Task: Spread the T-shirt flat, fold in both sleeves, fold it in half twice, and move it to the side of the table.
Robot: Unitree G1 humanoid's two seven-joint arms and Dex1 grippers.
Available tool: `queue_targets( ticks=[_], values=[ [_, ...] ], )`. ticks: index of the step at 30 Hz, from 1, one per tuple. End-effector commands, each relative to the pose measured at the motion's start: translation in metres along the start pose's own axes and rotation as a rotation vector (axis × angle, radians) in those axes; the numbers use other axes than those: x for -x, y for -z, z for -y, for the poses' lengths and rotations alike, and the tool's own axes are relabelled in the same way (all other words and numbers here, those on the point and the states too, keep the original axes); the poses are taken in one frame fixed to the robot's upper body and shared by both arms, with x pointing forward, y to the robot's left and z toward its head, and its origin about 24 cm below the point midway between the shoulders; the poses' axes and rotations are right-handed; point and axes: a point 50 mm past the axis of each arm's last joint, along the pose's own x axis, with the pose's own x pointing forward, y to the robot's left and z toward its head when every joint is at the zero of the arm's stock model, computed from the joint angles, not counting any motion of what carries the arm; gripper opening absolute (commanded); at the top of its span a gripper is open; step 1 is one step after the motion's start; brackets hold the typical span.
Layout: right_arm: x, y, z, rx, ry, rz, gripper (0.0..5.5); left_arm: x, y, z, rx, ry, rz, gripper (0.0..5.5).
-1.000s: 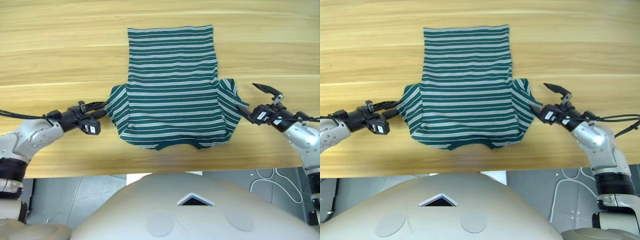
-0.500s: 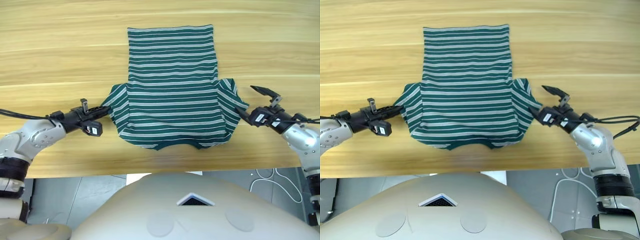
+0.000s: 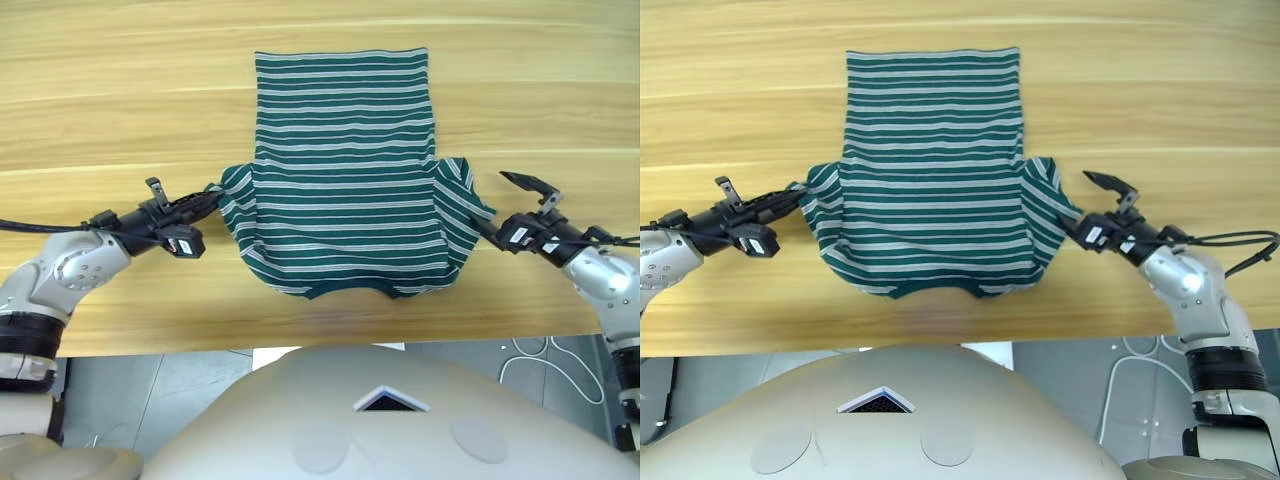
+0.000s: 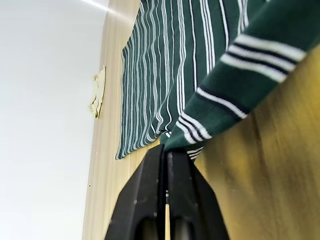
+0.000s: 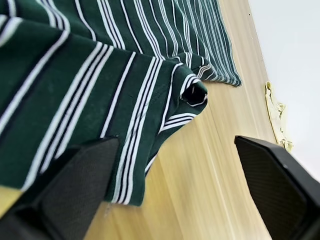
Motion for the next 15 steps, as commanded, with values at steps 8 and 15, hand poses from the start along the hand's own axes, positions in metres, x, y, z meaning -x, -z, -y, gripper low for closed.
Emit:
queue_targets(
  ticks=[8,15],
  values=[
    [-0.005,-0.003,-0.002,0.005,-0.012,0.016,4.27,-0.017,-0.007,-0.003,-0.009,-0.026,0.053,0.01],
    [-0.007,-0.004,-0.003,0.004,-0.014,0.020,4.27,-0.033,-0.017,-0.008,-0.005,-0.052,0.120,0.01]
  ],
)
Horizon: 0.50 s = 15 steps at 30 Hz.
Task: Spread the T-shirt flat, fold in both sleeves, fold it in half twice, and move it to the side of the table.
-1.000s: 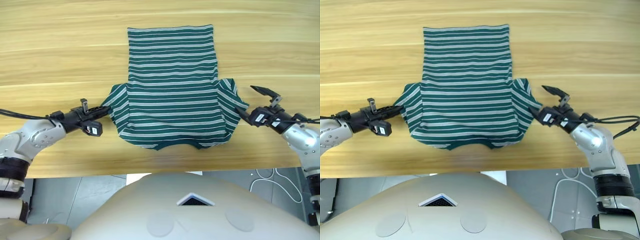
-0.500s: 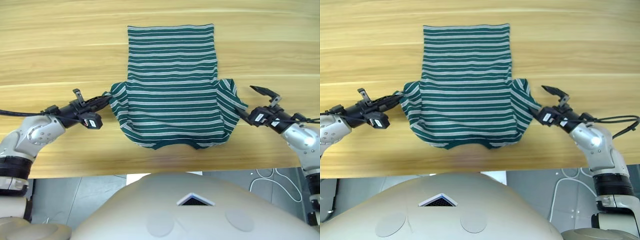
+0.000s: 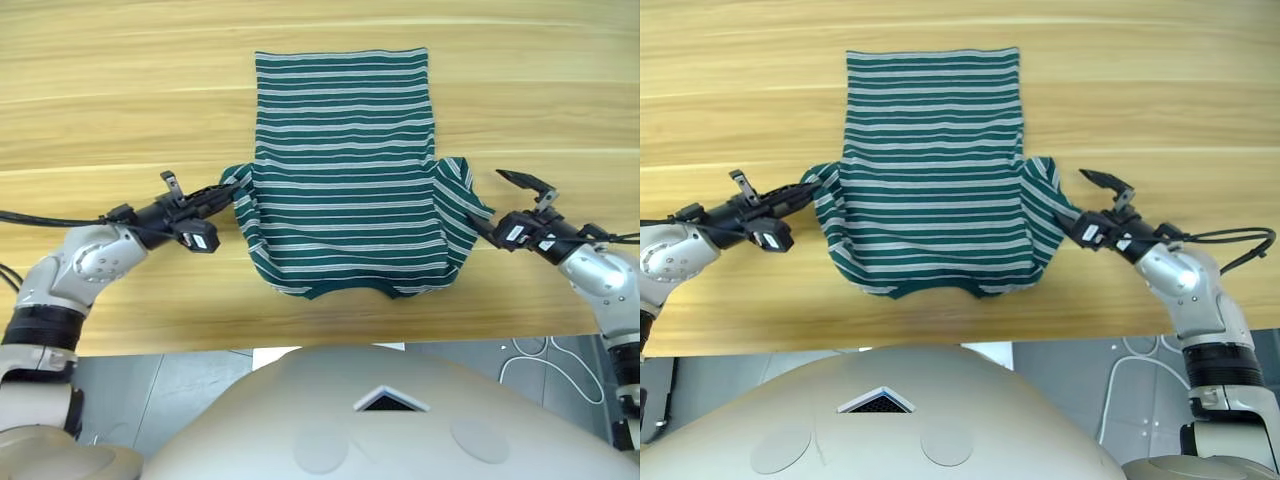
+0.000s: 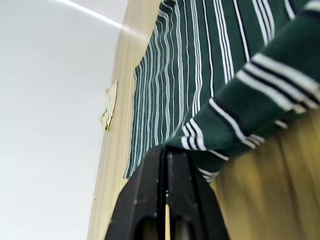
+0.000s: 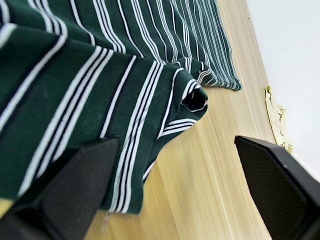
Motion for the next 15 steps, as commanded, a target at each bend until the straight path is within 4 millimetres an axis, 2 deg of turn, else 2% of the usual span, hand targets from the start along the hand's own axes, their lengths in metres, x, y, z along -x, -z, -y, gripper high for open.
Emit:
queue_targets(
  ticks=[1,9,15],
  values=[
    [-0.004,-0.002,-0.003,0.002,-0.012,0.006,4.27,-0.008,-0.002,-0.002,0.000,0.000,0.022,0.01],
    [-0.005,-0.003,-0.004,0.002,-0.017,0.014,4.27,-0.016,-0.006,0.001,0.014,0.003,0.049,0.01],
    [-0.006,-0.004,-0.005,-0.001,-0.014,0.018,4.27,-0.032,-0.015,0.007,0.023,0.027,0.110,0.01]
  ],
)
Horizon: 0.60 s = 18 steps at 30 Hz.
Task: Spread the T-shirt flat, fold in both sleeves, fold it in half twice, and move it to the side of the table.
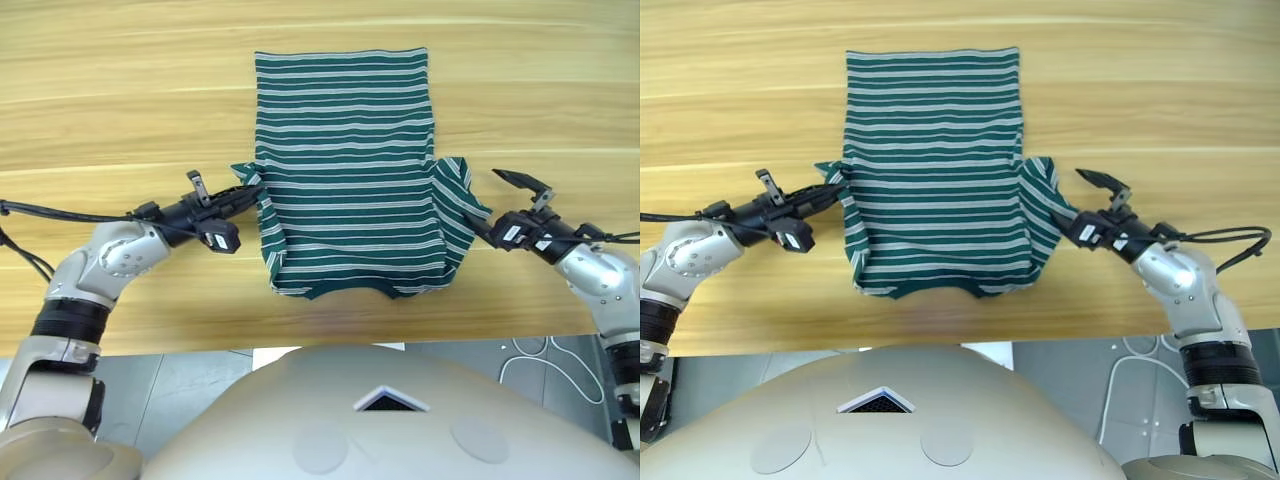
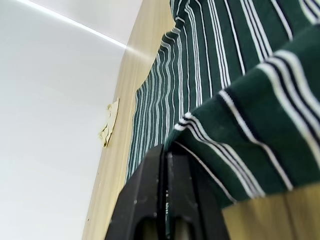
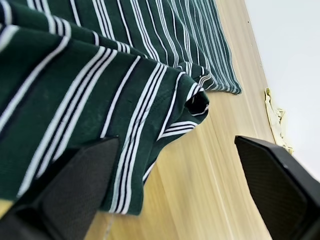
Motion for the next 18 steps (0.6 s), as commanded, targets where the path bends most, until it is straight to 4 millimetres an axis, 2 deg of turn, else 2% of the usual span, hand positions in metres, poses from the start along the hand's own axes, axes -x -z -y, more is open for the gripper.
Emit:
queue_targets(
  ticks=[1,18],
  values=[
    [-0.003,-0.002,-0.003,0.001,-0.015,0.004,4.27,-0.013,-0.005,0.003,-0.006,0.033,0.038,0.01],
    [-0.004,-0.002,-0.001,0.002,-0.008,0.007,4.27,-0.038,-0.007,0.013,-0.002,0.088,0.075,0.01]
  ],
)
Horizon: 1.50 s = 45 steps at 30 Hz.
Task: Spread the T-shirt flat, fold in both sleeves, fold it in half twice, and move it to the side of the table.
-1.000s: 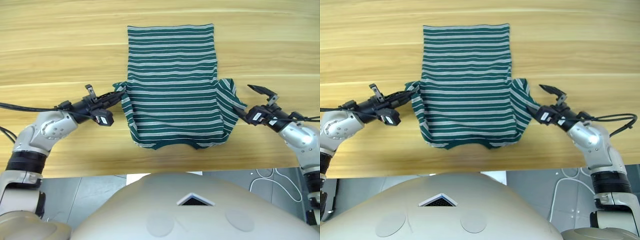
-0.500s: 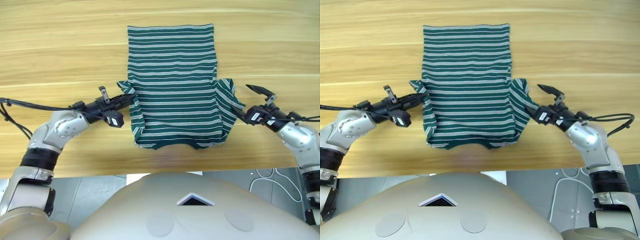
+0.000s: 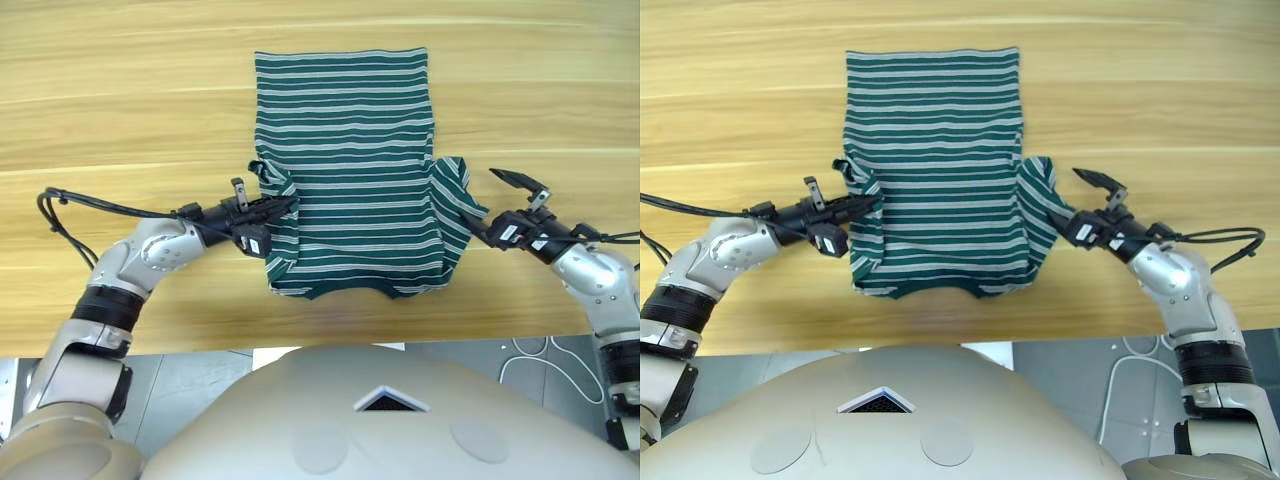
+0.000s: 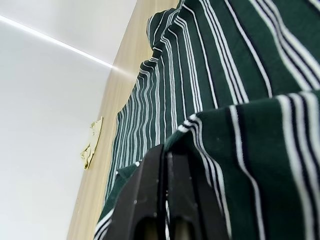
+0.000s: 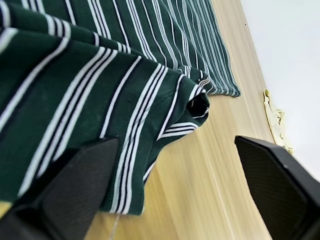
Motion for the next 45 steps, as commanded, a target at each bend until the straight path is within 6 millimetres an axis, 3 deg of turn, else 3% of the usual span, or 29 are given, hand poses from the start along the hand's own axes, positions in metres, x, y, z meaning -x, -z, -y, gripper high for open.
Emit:
queue_targets(
  ticks=[1,13,22,32,36,41,43,45],
  values=[
    [-0.002,0.000,0.000,0.011,-0.016,-0.001,4.27,-0.007,0.000,-0.001,-0.021,0.028,0.010,0.01],
    [-0.002,-0.001,0.000,0.005,-0.012,0.003,4.27,-0.017,-0.006,0.012,-0.022,0.108,0.047,0.01],
    [-0.003,-0.003,-0.002,0.003,-0.010,0.011,4.27,-0.013,0.002,0.026,-0.025,0.231,-0.006,0.01],
    [-0.002,-0.006,-0.001,0.005,-0.003,0.022,4.27,-0.011,0.013,0.015,0.003,0.171,-0.096,1.64],
    [0.001,-0.007,0.005,0.019,0.030,0.014,4.27,-0.014,0.005,0.006,-0.001,0.092,-0.043,1.80],
    [0.033,-0.003,0.036,0.124,0.132,-0.081,4.27,-0.012,0.006,0.005,0.000,0.060,-0.049,1.80],
    [0.047,0.016,0.038,0.224,0.079,-0.277,4.27,-0.011,0.006,0.005,0.003,0.051,-0.048,1.80],
    [0.056,0.028,0.024,0.269,-0.037,-0.385,4.27,-0.012,0.005,0.006,0.004,0.050,-0.042,1.80]
  ],
)
